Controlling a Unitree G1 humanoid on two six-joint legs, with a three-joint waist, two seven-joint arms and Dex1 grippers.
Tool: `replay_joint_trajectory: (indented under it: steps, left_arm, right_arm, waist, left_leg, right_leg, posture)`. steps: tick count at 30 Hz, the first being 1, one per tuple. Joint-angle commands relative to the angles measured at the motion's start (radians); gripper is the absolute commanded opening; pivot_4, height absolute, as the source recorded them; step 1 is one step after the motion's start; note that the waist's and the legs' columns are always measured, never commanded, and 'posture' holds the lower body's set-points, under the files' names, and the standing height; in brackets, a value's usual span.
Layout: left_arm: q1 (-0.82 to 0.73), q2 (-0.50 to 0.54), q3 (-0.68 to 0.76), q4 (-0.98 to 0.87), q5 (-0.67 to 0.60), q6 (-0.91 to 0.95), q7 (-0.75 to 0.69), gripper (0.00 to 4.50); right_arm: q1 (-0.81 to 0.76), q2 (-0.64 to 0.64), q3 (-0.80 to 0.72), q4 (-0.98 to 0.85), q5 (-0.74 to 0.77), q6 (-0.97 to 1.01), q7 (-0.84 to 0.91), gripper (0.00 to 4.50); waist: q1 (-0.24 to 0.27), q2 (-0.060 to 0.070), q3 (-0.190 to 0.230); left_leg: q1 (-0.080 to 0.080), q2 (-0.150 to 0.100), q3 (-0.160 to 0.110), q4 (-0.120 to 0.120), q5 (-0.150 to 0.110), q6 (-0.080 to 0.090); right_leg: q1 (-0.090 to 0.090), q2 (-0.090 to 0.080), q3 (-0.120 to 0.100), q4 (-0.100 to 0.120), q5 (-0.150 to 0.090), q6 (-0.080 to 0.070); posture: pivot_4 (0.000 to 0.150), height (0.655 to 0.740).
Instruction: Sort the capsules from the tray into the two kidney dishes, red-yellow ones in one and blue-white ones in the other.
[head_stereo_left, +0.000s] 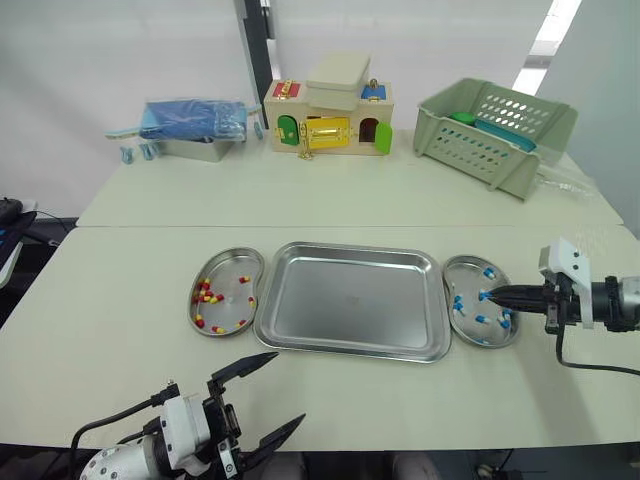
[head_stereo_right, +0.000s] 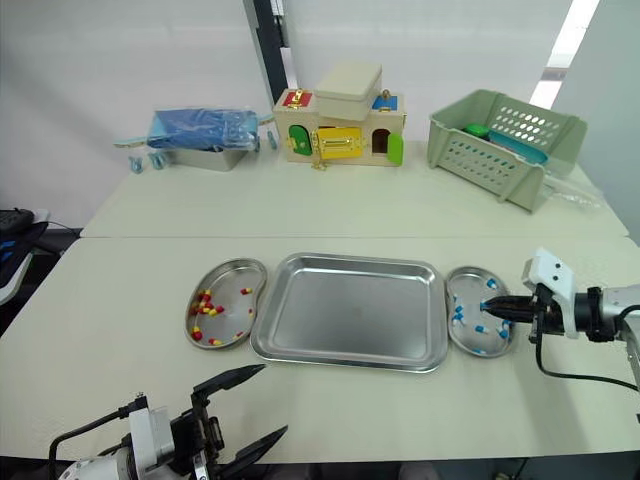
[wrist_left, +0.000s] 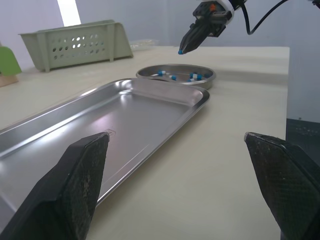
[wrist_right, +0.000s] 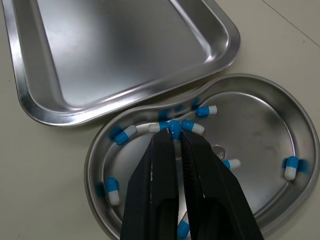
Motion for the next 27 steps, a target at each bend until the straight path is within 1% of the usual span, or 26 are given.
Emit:
replay_joint_trajectory:
  steps: [1,9,11,14,18,22,25,27]
  left_arm:
    - [-0.023,0.011,0.006,0.004,-0.027,0.017,-0.009,4.50]
    - [0.002,0.012,0.021,-0.022,-0.029,0.029,0.006,4.50]
    - [0.017,0.007,0.031,-0.036,-0.027,0.042,0.032,4.50]
    - [0.043,0.007,0.066,-0.067,-0.021,0.108,0.110,4.50]
    - [0.068,0.051,0.174,-0.088,-0.046,0.220,0.180,4.50]
    - [0.061,0.125,0.346,-0.098,-0.087,0.366,0.254,4.50]
    - [0.106,0.188,0.440,-0.110,-0.099,0.468,0.241,4.50]
    - [0.125,0.234,0.524,-0.074,-0.116,0.538,0.219,4.50]
  right_arm:
    - [-0.011,0.012,0.009,0.013,-0.016,-0.038,-0.046,0.77]
    - [-0.012,0.018,-0.007,0.034,0.029,-0.039,-0.061,2.92]
    - [0.008,0.022,-0.047,0.022,0.069,-0.037,-0.055,3.47]
    - [0.072,0.026,-0.130,-0.008,0.126,-0.051,-0.047,4.48]
    - [0.174,0.018,-0.230,-0.014,0.149,-0.109,-0.033,4.48]
    - [0.278,-0.024,-0.314,0.025,0.160,-0.130,0.021,4.48]
    - [0.362,-0.044,-0.347,0.025,0.159,-0.132,0.063,4.48]
    - [0.410,-0.044,-0.364,0.016,0.157,-0.130,0.068,4.48]
  waist:
    - [-0.001,0.000,0.000]
    - [0.000,0.000,0.000]
    - [0.001,0.000,0.000]
    - [0.008,0.000,0.000]
    - [0.010,-0.001,0.001]
    - [0.009,-0.001,0.000]
    - [0.009,-0.001,0.001]
    - [0.006,-0.001,0.001]
  left_leg:
    - [0.000,0.000,0.000,0.000,0.000,0.000]
    - [-0.001,0.000,-0.001,0.000,0.000,0.000]
    - [-0.001,0.000,-0.001,0.000,0.000,0.000]
    - [-0.001,0.000,-0.001,0.000,0.000,0.000]
    - [-0.001,0.000,-0.001,0.000,0.000,0.000]
    - [0.000,0.000,-0.001,0.000,0.000,0.000]
    - [0.000,0.000,-0.001,0.000,0.000,0.000]
    - [0.000,0.000,0.000,-0.001,0.000,0.000]
  right_leg:
    - [0.000,0.000,0.000,0.000,0.000,0.000]
    - [0.000,0.000,0.000,-0.001,0.000,0.000]
    - [0.000,0.000,0.000,-0.001,0.000,0.000]
    - [0.000,0.000,0.000,-0.001,0.000,0.000]
    - [0.001,0.000,-0.001,-0.001,0.000,0.000]
    - [0.001,0.000,-0.001,-0.001,0.000,0.000]
    - [0.001,0.000,-0.001,-0.001,0.000,0.000]
    - [0.001,0.000,0.000,-0.001,0.000,0.000]
  posture:
    - [0.150,0.7400]
    - [0.150,0.7400]
    - [0.150,0.7400]
    - [0.150,0.7400]
    - [0.150,0.7400]
    - [0.150,0.7400]
    - [0.150,0.7400]
    - [0.150,0.7400]
